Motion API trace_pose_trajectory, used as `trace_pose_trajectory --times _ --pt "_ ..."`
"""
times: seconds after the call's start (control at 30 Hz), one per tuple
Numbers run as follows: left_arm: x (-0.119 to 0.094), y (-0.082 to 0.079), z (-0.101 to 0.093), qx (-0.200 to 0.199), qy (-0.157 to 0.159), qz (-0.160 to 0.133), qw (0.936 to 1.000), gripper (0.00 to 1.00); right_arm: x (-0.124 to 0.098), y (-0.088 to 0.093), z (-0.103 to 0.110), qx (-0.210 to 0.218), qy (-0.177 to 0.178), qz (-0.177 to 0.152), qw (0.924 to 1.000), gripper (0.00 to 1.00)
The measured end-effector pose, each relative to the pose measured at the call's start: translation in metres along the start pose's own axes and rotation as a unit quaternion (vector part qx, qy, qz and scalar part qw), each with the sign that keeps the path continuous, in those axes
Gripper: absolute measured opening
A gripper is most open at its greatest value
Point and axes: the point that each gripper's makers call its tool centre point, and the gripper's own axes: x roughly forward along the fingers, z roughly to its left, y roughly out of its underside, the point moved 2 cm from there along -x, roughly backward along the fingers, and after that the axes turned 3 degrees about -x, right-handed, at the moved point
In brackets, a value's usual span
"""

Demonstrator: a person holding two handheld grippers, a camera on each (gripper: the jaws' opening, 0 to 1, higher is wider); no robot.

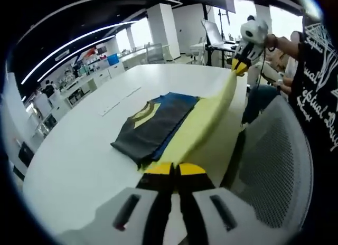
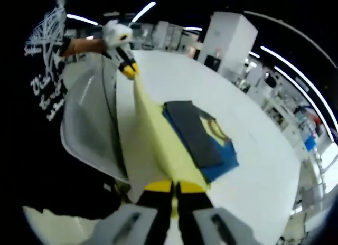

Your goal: Fold the garment on the visible template until the final outline fits inside the template.

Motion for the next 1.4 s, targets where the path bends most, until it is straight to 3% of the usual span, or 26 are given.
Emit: trace_pose_trajectory --times 0.1,0.37,0.9,1.13,1.4 --pt "0.005 -0.008 0.012 0.017 -0.009 0.004 0.9998 0.0 0.003 -0.002 -0.007 -0.006 0.008 0.0 1.0 0.0" --pt "0.014 -0.031 0.038 0.016 -0.023 -0.016 0.9995 0.0 0.008 -0.009 -0.041 -0.008 0.049 0.0 0.9988 0.0" --pt "0.045 -0.054 0.091 0.017 -0.066 -0.015 0.9975 0.0 0.028 -0.029 -0.105 0.007 0.104 -0.026 0.9942 0.0" --pt "0.055 -0.07 0.113 0.002 -0.074 -0.037 0.9966 0.0 0.038 -0.035 -0.132 0.013 0.12 -0.032 0.9921 0.0" --pt "0.075 -0.076 0.141 -0.022 -0.084 -0.049 0.995 0.0 0.056 -0.042 -0.161 0.005 0.137 -0.035 0.9899 0.0"
